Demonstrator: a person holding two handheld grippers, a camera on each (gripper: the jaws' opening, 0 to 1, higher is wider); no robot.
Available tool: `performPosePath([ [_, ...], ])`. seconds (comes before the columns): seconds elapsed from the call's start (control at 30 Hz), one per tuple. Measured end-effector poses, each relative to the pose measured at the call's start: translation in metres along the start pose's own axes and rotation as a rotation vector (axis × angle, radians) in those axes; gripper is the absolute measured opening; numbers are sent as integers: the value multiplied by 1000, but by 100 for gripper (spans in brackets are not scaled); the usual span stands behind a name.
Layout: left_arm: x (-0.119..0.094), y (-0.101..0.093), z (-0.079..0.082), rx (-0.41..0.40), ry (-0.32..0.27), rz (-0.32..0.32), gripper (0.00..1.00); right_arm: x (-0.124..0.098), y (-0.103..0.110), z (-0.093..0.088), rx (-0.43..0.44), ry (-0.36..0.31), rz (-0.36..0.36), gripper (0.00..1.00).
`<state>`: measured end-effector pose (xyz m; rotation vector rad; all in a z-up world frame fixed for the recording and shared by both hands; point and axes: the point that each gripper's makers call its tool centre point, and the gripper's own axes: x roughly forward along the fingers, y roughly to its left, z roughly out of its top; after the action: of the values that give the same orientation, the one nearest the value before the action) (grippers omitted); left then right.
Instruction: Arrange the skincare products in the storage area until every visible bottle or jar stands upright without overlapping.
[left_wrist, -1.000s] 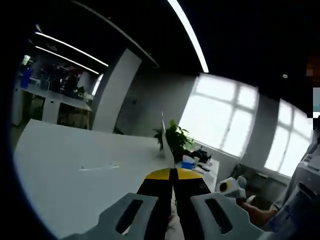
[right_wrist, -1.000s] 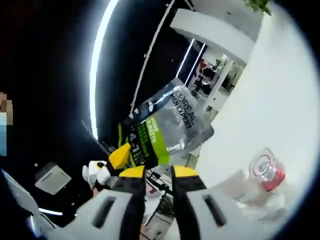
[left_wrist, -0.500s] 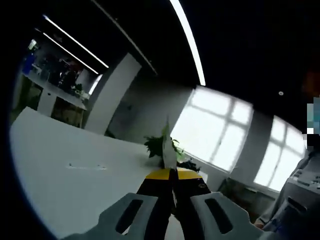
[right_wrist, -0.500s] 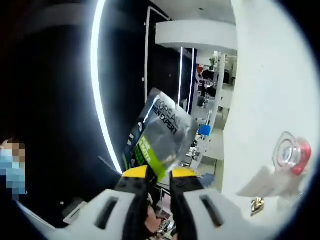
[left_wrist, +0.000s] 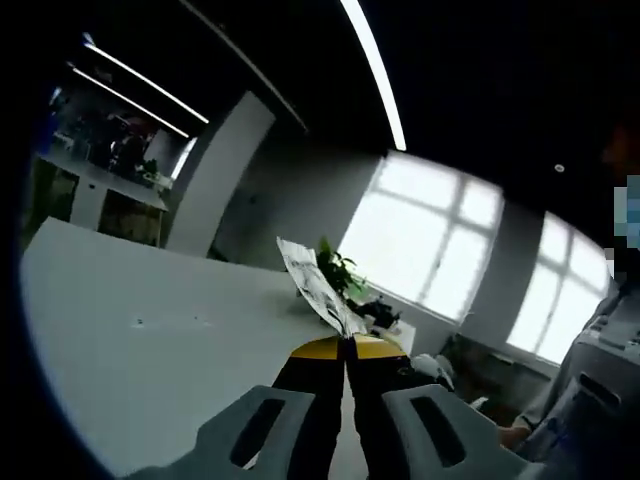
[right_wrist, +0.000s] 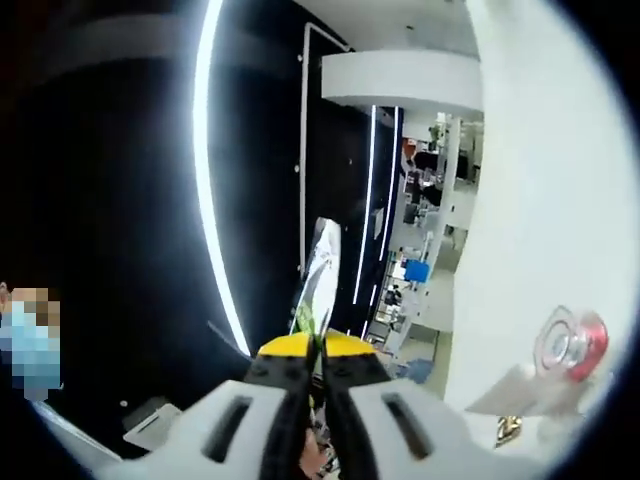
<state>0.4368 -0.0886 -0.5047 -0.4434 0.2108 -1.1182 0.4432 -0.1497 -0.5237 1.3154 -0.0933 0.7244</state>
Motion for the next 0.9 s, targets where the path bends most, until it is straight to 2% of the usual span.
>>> performPosePath([
  [0.13,-1,-2,-7,27,21,-12,0,-3,4,2,-32,19,18,1],
  [0.23,-3,3,-13,81,49,16,4,-4,5,1,-55,35,26,1],
  [0.4,-14,12,-17,83,81,42,15,-8,11,2,-129,77,46,1],
  [0.5,-25,17,-15,95,87,54,23,-12,11,-2,-190,149,57,1],
  [0.63,-37,22,-16,112,112,58,36,-17,12,-13,-196,238,79,1],
  [0.7,-41,27,-16,118,121,71,38,-21,9,-24,-185,302,83,1],
  [0.8,-48,34,-15,135,132,91,38,-26,3,-39,-234,391,68,1],
  [0.9,-52,31,-22,118,169,56,43,-30,3,-55,-269,473,79,1],
])
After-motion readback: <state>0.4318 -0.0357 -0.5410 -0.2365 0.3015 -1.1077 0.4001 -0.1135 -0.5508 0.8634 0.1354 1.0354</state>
